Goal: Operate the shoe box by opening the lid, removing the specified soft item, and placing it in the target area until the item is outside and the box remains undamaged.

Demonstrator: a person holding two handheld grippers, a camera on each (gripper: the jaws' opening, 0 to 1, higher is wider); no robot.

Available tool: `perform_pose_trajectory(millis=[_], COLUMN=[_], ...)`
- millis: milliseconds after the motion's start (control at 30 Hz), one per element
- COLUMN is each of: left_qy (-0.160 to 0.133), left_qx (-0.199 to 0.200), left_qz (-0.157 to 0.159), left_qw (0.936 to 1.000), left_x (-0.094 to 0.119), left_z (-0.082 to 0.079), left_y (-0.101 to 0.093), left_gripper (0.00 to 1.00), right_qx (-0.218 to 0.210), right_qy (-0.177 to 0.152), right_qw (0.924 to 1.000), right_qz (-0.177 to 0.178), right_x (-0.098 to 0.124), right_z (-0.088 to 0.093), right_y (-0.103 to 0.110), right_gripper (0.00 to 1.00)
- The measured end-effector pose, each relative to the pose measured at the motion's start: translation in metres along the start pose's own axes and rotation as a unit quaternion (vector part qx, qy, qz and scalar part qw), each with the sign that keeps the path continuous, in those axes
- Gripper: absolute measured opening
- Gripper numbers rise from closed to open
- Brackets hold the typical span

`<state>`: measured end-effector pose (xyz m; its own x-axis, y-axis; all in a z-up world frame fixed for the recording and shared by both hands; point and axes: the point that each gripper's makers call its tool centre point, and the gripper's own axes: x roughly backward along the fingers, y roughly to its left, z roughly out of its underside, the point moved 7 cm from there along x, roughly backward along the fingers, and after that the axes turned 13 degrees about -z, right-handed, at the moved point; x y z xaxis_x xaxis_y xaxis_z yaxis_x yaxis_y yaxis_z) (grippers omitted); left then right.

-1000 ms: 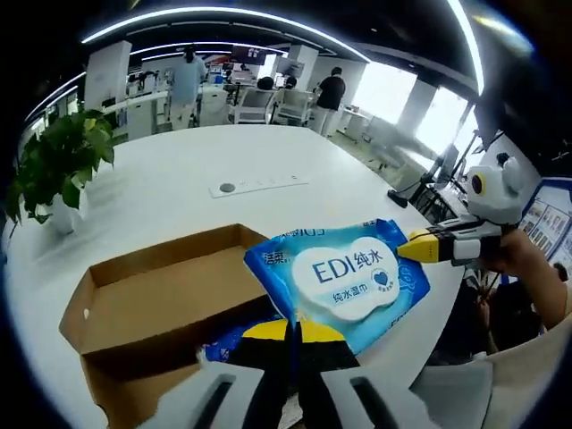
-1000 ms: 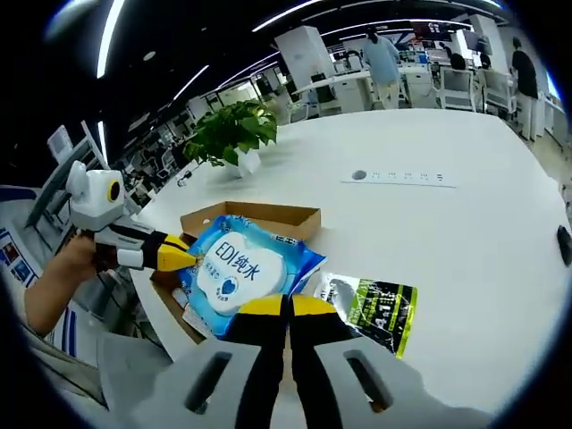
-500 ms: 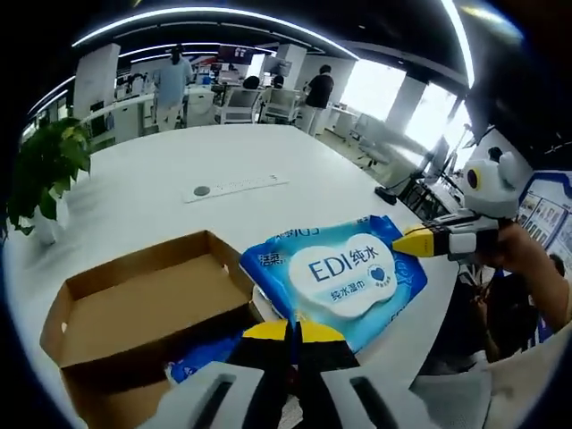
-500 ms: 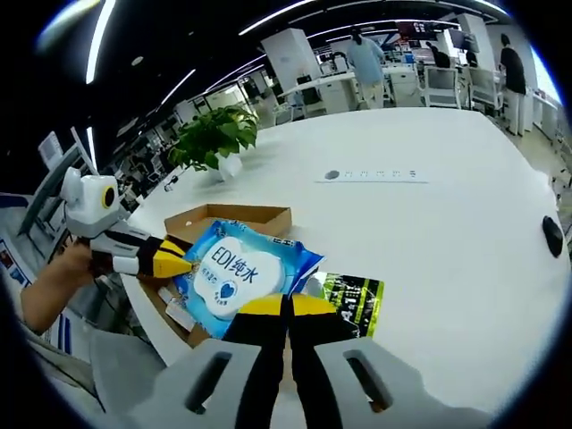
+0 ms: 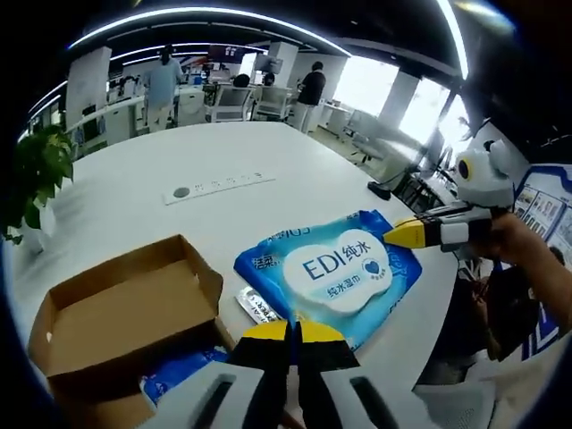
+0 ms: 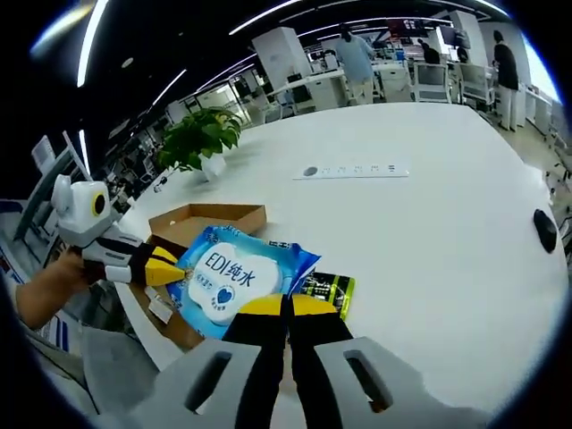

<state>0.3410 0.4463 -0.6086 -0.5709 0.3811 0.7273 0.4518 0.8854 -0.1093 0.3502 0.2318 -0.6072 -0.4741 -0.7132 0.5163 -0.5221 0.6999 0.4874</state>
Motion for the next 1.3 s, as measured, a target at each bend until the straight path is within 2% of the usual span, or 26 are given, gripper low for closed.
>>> perform_pose_trajectory(millis=[333,800,1100,1300], left_qy=[0.025,0.062,0.074,0.082], left_qx=[-0.011,-0.065,-0.103,-0.122], left_qz=[-0.008,-0.037,-0.048,-0.051], left_qw=[0.9996,0.9953,0.9908,0.9878], left_x=[-0.021,-0.046,-0.057,-0.064], left_z=[0.004,0.009,0.009,0.010], left_y=[-0.001,0.002,-0.001,-0.003], left_gripper=[0.00,0.00,0.00,0.00], right_qx=[-0.005,-0.011,-0.027,-0.031], right_qy=[0.022,0.052,0.051,0.050], right_qw=[0.9997,0.9986,0.9981,0.9979], right_qz=[-0.003,0.004,0.018,0.029], right_x=[-0.014,-0.050,-0.068,-0.072], right_z=[0.010,0.028,0.039,0.044], right_y=[-0.022,-0.047,-0.062,-0.070], right_gripper=[0.00,0.00,0.00,0.00])
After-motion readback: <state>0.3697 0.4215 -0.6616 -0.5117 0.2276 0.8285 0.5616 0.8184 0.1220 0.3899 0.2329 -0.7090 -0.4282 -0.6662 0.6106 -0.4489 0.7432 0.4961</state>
